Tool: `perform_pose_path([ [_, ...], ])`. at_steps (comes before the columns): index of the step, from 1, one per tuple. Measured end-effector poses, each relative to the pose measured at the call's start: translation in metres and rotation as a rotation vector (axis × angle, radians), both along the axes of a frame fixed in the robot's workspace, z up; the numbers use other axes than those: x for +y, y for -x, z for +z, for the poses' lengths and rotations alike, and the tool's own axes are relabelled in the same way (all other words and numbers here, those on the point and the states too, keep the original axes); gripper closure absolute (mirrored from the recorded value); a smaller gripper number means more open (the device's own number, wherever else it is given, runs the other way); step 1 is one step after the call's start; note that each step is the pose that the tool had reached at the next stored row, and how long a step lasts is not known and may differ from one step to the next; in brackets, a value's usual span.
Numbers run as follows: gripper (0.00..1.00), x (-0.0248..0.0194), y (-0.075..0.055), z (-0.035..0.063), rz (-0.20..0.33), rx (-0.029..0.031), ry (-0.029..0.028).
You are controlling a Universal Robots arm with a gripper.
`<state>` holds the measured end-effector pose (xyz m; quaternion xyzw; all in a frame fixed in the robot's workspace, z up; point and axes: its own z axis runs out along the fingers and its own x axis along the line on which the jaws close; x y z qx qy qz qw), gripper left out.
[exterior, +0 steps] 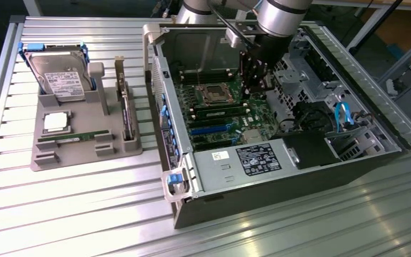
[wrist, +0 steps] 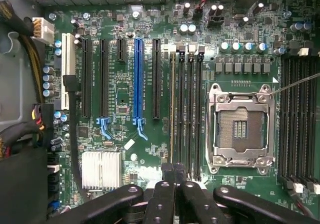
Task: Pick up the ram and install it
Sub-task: 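Press down the ram until it locks into place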
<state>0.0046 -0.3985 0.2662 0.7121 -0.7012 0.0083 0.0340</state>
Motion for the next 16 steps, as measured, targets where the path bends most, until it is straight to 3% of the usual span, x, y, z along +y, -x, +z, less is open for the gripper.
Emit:
perform_pose_path([
  [16, 0.90, 0.0000, 0.000, -0.0200, 0.000, 0.0000, 0.0000],
])
